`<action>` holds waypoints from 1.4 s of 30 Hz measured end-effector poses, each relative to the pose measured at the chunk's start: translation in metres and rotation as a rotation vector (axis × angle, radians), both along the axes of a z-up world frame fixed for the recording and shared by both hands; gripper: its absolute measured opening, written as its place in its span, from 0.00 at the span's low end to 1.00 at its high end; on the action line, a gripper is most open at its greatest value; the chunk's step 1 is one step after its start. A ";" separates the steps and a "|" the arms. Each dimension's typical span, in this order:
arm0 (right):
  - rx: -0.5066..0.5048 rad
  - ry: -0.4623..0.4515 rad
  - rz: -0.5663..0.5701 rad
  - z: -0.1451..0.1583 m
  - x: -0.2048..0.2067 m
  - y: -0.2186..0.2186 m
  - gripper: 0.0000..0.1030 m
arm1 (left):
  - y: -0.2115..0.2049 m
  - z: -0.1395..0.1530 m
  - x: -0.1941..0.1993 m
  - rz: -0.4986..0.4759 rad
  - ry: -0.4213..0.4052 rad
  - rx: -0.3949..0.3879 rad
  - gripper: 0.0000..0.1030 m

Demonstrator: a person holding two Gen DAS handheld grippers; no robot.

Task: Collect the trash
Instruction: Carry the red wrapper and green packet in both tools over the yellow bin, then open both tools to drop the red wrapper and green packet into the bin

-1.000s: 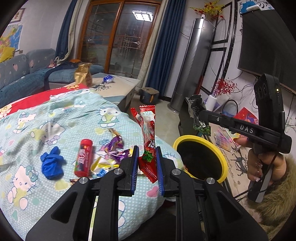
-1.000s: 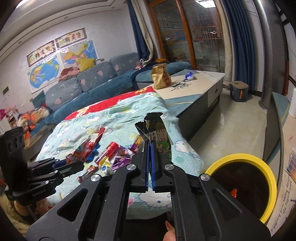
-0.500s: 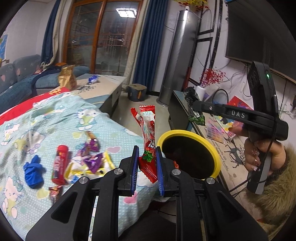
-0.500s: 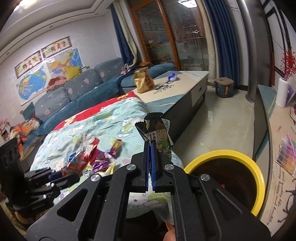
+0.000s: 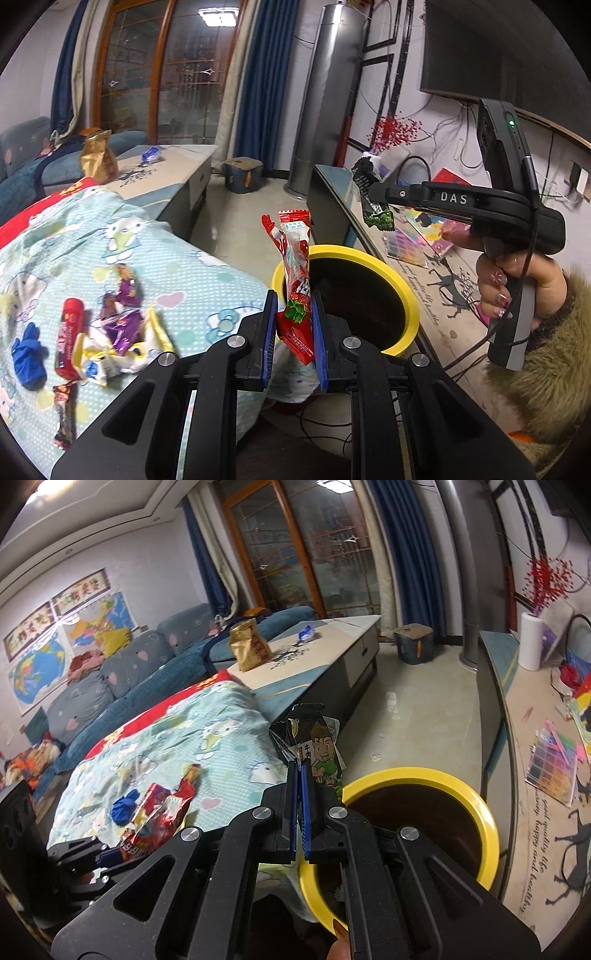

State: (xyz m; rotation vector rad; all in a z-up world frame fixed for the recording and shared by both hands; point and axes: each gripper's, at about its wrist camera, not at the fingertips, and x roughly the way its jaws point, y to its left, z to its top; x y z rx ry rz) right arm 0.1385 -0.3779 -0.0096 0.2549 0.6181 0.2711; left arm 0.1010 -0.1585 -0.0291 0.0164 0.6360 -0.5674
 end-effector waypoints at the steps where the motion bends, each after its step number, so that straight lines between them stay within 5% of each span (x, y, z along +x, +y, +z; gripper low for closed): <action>1: 0.000 0.003 -0.009 -0.001 0.000 -0.003 0.01 | -0.001 -0.001 0.000 -0.006 0.001 -0.001 0.17; 37: 0.110 0.204 -0.127 -0.074 0.027 -0.086 0.04 | -0.101 -0.083 0.055 -0.168 0.209 0.025 0.17; 42: 0.114 0.242 -0.126 -0.085 0.031 -0.090 0.08 | -0.107 -0.095 0.068 -0.150 0.233 0.007 0.24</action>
